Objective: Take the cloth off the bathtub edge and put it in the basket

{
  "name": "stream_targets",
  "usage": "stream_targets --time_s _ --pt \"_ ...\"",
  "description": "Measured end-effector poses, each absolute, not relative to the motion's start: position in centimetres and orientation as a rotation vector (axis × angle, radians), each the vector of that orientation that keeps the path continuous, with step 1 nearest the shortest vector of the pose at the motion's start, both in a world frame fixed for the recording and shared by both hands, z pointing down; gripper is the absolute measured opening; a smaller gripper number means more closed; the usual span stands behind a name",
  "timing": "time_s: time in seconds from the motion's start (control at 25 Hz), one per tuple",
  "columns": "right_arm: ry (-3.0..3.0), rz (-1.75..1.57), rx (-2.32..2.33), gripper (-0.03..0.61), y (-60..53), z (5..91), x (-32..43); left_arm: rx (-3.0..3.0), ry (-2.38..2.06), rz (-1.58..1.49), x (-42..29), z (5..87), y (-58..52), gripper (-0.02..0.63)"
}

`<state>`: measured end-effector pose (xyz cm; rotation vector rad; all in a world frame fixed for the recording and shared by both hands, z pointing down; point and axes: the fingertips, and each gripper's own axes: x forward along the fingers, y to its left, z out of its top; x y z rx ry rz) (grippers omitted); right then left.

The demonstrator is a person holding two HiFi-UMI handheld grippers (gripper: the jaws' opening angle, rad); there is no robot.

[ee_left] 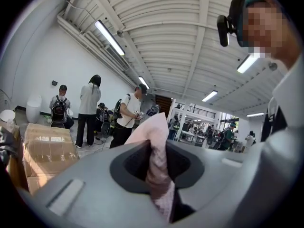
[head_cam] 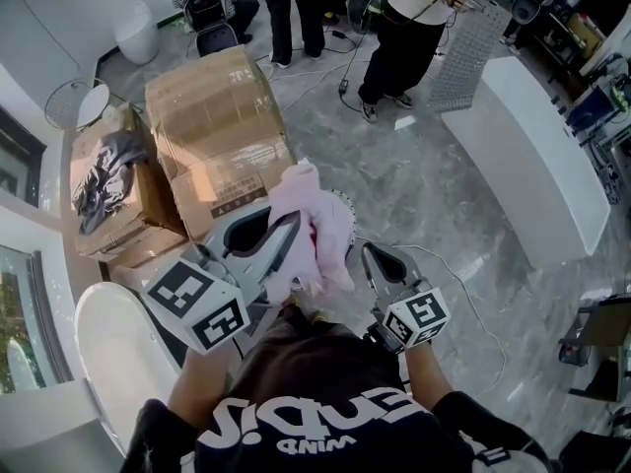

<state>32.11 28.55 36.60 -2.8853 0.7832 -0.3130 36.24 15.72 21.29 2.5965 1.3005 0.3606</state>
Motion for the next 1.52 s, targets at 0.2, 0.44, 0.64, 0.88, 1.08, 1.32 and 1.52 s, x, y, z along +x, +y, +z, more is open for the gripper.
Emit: stream_targets --time_s 0.2,0.44,0.64,0.88,1.08,1.32,1.52 --pt "0.778 -0.317 -2.887 0.009 28.4 36.3 33.2 2.589 1.304 0.368 37.7 21.2 15.6 0.054" --pt "0.758 -0.334 -2.889 0.009 28.4 37.0 34.0 2.586 1.331 0.413 38.9 23.1 15.8 0.054" --pt "0.739 -0.358 -2.888 0.009 28.3 37.6 34.8 2.560 1.362 0.503 39.3 26.2 16.2 0.054" --pt "0.732 -0.392 -2.889 0.009 28.0 38.4 35.5 2.523 1.372 0.627 39.2 30.7 16.5 0.054" --pt "0.737 -0.411 -2.885 0.009 27.5 39.1 36.2 2.503 1.366 0.708 39.3 34.3 16.5 0.054" --pt "0.732 -0.479 -2.863 0.009 27.3 41.3 36.9 2.485 1.362 0.853 39.2 40.2 16.9 0.054" --pt "0.708 -0.537 -2.846 0.009 27.6 43.5 37.5 2.463 1.334 0.965 39.4 45.1 17.1 0.052"
